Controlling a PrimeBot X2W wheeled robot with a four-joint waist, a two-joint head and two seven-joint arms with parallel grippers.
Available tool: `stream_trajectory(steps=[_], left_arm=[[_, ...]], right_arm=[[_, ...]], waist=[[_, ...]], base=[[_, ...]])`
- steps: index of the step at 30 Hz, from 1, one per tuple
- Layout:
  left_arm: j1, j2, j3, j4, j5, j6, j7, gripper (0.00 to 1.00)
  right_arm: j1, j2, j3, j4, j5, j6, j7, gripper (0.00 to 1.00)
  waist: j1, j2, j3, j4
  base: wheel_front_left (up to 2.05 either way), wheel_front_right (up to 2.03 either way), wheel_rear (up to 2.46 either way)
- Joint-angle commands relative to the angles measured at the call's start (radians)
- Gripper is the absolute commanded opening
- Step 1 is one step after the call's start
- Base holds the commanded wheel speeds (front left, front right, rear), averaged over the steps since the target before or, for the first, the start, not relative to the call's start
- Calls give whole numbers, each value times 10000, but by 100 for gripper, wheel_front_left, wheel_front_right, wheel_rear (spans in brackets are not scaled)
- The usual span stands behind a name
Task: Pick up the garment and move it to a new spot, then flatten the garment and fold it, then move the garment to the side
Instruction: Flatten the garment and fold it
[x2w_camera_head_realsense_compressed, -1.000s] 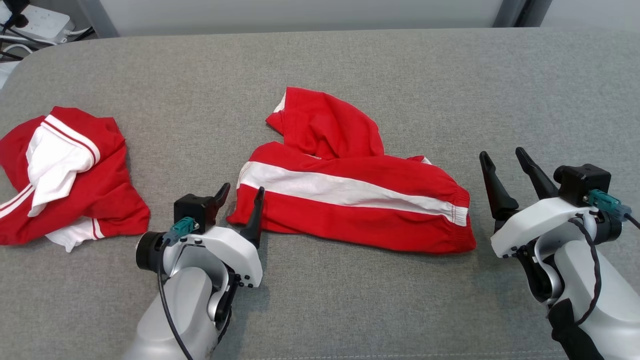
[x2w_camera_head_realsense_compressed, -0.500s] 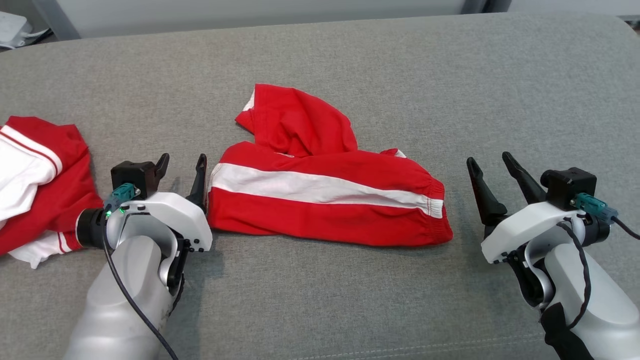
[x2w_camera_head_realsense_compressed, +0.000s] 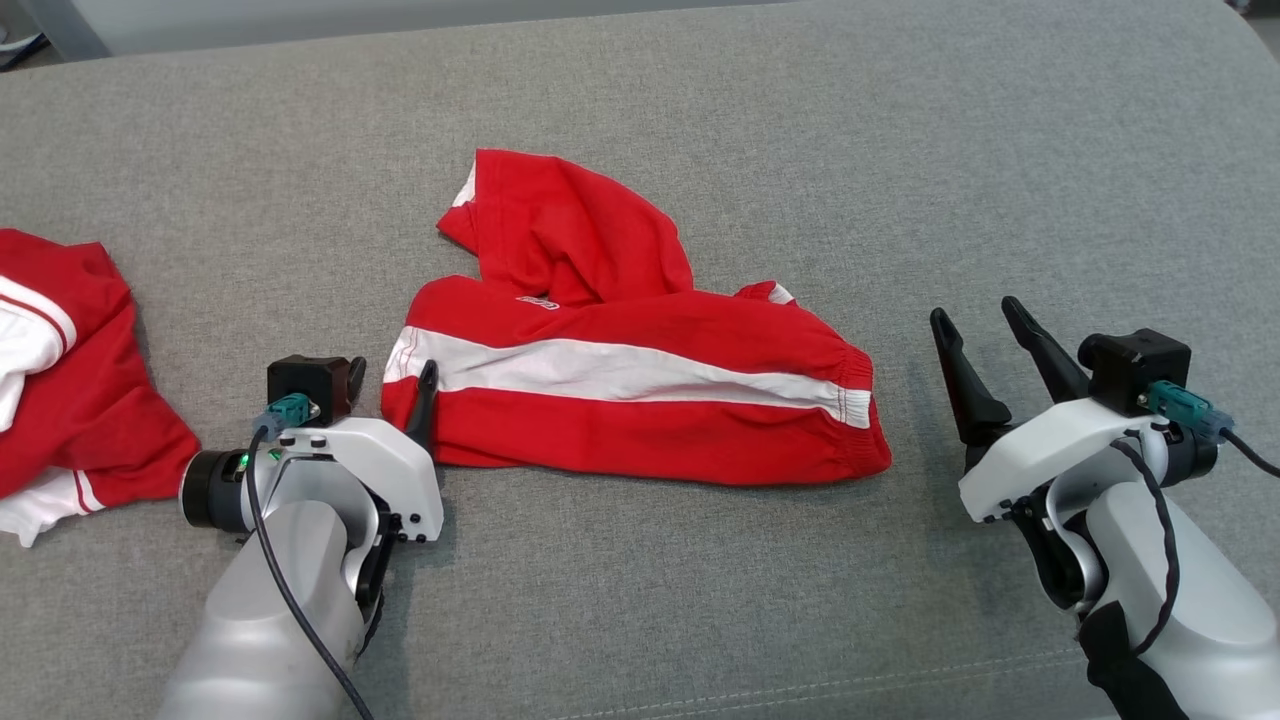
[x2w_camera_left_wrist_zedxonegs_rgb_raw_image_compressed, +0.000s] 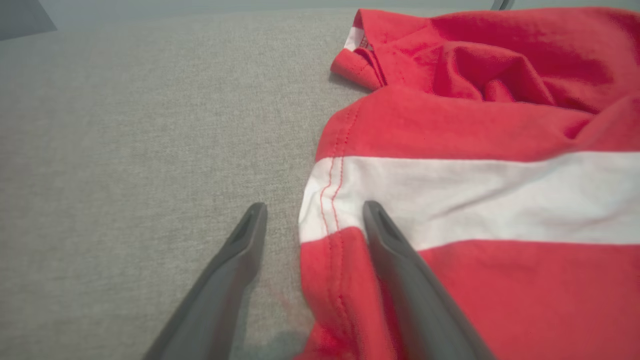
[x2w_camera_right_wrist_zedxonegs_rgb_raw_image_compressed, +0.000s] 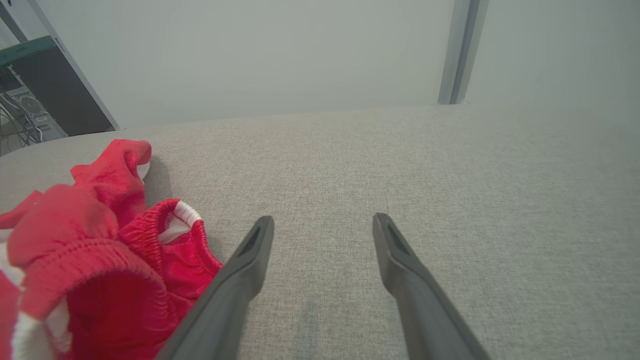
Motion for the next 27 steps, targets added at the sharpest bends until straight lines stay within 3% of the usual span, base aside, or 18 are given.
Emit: stream_trajectory(steps=[1,20,27], left_arm=[[-457,239,191,-136,76,24,-102,100],[-783,66,1038,-199,-689,-374,-104,100],[-799,-17,1111,394,-934,-518,-104,100]], right_arm=[[-65,-18,199,-290,-75,42,-132,100],[-152,71,278,-343,59,42,-132,100],[-147,111,262,-340,25,42,-132,100]], waist=[[0,0,17,-4],[0,0,151,-185],[0,0,164,-143]], base=[[0,0,0],[0,0,0],[0,0,0]])
